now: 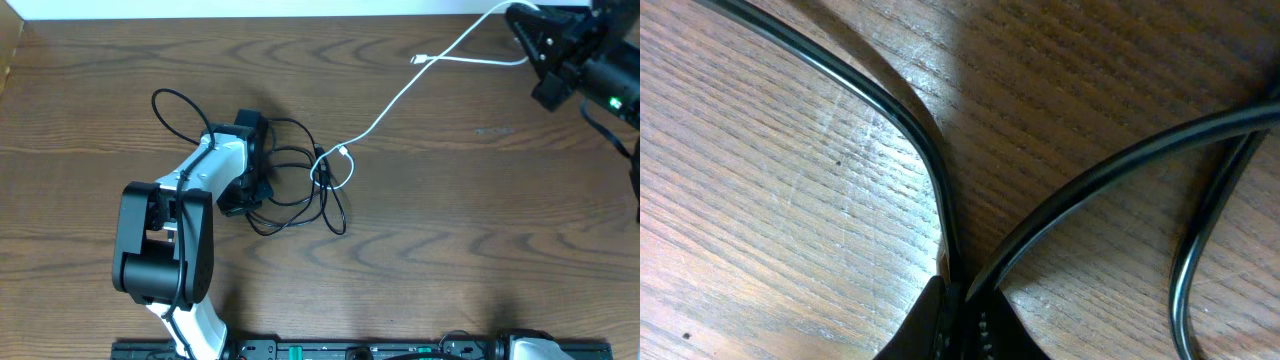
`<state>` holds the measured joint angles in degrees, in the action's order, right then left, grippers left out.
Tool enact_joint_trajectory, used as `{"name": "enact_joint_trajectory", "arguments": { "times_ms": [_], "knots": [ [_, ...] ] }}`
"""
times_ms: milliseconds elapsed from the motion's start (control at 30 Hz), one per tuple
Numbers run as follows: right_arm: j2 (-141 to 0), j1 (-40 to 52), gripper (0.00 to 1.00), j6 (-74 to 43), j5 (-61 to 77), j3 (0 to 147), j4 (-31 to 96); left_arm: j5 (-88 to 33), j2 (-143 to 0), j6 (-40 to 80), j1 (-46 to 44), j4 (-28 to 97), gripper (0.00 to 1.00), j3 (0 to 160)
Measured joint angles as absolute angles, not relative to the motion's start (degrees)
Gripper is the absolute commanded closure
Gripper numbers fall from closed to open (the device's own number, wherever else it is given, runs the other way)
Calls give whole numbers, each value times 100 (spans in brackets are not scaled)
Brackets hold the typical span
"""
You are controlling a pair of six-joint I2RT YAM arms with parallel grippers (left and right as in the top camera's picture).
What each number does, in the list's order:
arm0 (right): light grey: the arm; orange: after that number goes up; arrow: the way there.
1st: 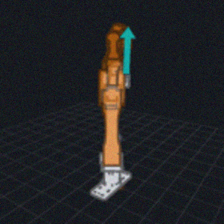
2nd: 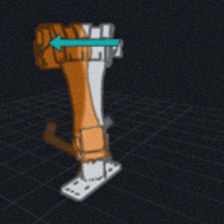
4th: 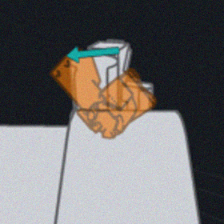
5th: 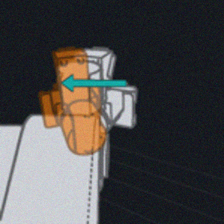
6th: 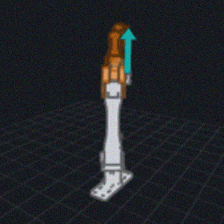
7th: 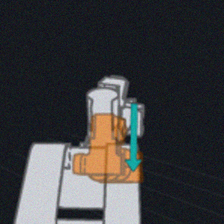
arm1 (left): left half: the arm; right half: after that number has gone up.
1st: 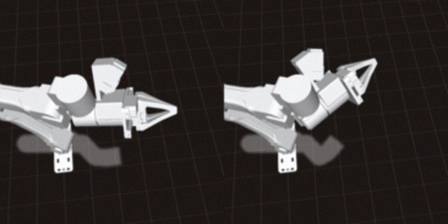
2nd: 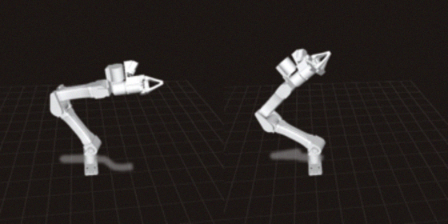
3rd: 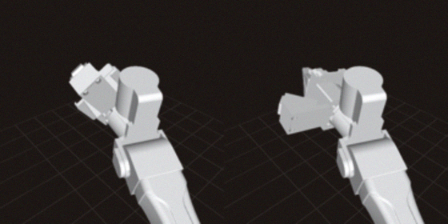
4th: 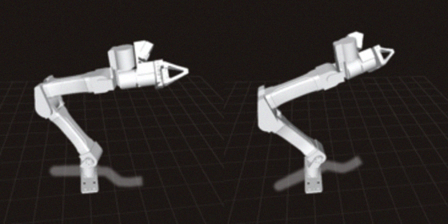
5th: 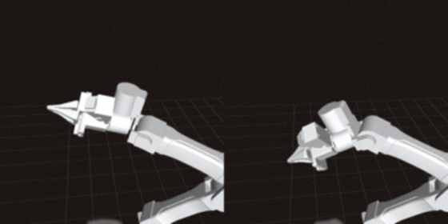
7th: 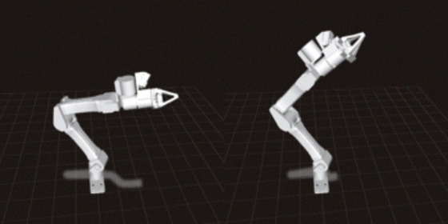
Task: Untangle cables
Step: 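Pull the right gripper far up-right, extracting the white cable from the bundle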
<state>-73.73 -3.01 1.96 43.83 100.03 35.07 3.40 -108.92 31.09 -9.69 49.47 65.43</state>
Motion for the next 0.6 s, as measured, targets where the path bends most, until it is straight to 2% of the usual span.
{"name": "enact_joint_trajectory", "arguments": {
  "times_ms": [300, 467, 600],
  "knots": [
    [-7216, -301, 99, -106, 2265, 10003, 3367, 338, -10886, 3109, -965, 4930, 92, 6536],
    [-7238, -301, 99, -596, 642, 10001, 2274, 338, -10886, 3109, -963, 4925, 92, 6536],
    [-7236, -318, 99, -829, -384, 10007, 812, 340, -10886, 3109, -963, 4917, 90, 6532]
  ]
}}
